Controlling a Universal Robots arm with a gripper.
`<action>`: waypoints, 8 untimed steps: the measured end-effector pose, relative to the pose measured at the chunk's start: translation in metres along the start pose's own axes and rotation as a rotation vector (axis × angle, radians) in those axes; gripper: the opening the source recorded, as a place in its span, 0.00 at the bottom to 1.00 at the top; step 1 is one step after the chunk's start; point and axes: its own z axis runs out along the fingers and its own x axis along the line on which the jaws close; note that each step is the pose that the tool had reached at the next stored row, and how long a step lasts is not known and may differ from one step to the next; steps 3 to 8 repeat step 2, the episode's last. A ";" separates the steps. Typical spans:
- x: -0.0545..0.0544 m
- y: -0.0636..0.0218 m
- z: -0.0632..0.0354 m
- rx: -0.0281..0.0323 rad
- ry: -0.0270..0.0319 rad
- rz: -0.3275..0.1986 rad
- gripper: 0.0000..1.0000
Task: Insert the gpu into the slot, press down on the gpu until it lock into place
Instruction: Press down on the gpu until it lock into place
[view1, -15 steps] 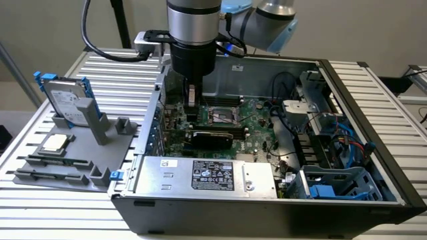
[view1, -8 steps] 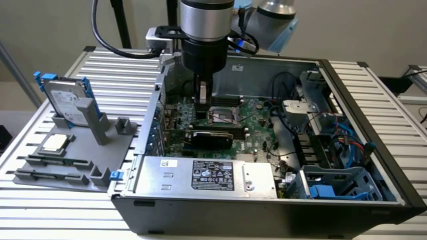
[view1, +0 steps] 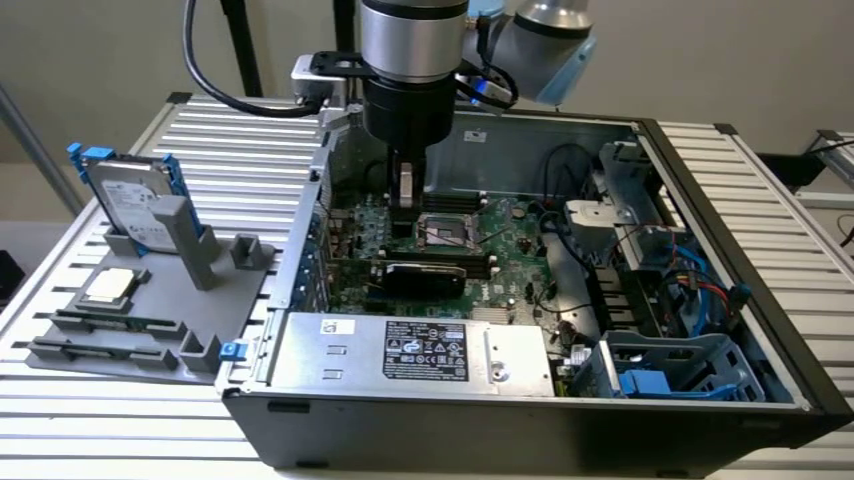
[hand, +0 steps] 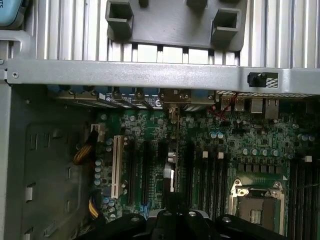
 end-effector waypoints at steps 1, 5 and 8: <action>0.000 0.0000 0.0000 0.0000 0.0001 0.000 0.11; 0.000 0.0000 0.0000 0.0000 0.0001 0.000 0.11; 0.000 0.0000 0.0000 0.0000 0.0001 0.000 0.11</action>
